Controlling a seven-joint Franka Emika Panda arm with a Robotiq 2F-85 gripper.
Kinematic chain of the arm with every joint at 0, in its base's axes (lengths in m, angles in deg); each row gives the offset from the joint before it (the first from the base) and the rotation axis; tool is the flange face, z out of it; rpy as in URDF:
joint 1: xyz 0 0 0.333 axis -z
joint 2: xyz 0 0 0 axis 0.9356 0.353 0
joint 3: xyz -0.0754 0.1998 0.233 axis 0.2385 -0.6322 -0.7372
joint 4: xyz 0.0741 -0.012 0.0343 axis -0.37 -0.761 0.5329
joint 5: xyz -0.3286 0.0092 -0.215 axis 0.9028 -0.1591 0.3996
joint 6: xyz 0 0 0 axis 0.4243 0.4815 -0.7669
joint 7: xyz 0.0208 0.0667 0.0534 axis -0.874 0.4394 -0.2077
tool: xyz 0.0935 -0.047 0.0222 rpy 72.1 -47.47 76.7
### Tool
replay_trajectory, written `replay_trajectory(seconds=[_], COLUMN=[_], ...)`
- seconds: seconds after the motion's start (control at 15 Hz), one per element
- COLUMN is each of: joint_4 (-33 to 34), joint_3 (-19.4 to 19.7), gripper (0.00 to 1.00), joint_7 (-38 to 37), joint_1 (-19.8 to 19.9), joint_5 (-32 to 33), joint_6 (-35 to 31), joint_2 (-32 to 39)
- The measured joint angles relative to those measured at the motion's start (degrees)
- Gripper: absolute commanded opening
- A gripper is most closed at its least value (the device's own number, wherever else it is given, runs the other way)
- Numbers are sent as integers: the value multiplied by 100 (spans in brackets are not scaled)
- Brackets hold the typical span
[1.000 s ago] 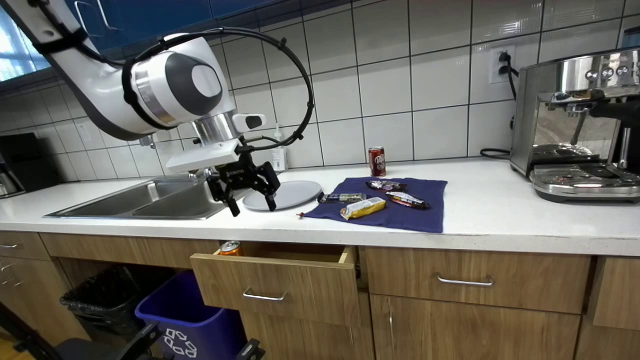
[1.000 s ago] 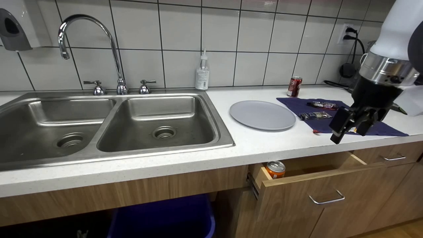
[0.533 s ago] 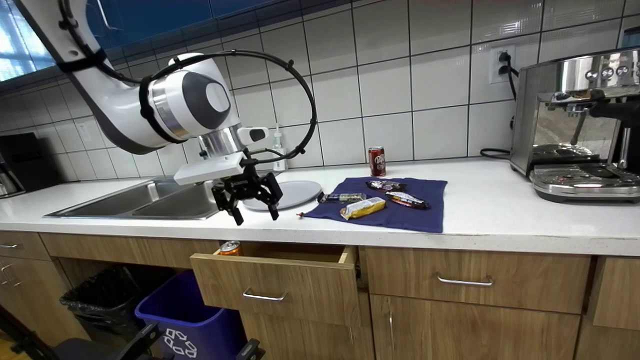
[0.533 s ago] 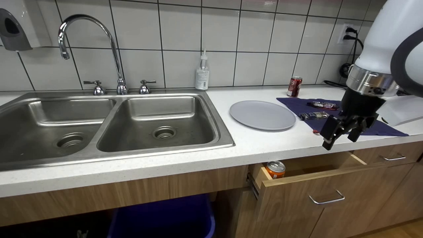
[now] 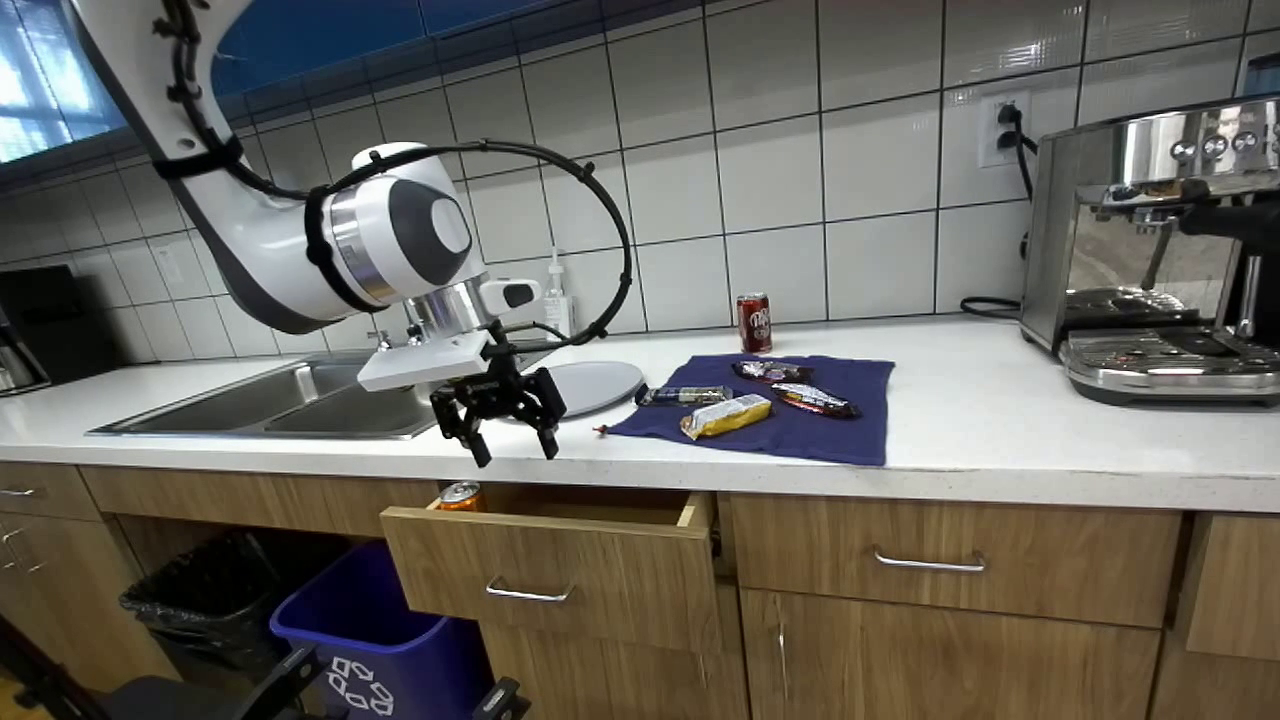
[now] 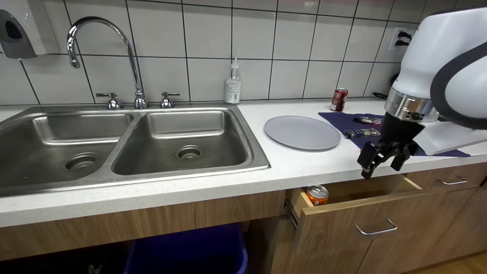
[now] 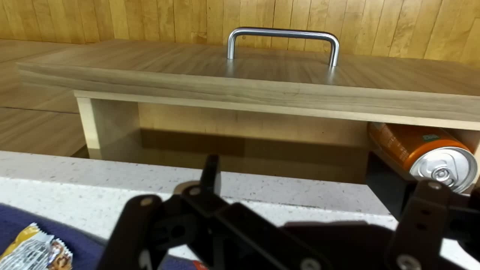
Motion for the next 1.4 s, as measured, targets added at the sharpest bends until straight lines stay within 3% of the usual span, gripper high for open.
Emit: replay_trajectory(seconds=[1.4], joint_4=[772], joint_3=[729], gripper=[100], joint_7=[-108], joint_1=[-754], joint_5=[-346], joint_6=[-548], joint_2=[1552])
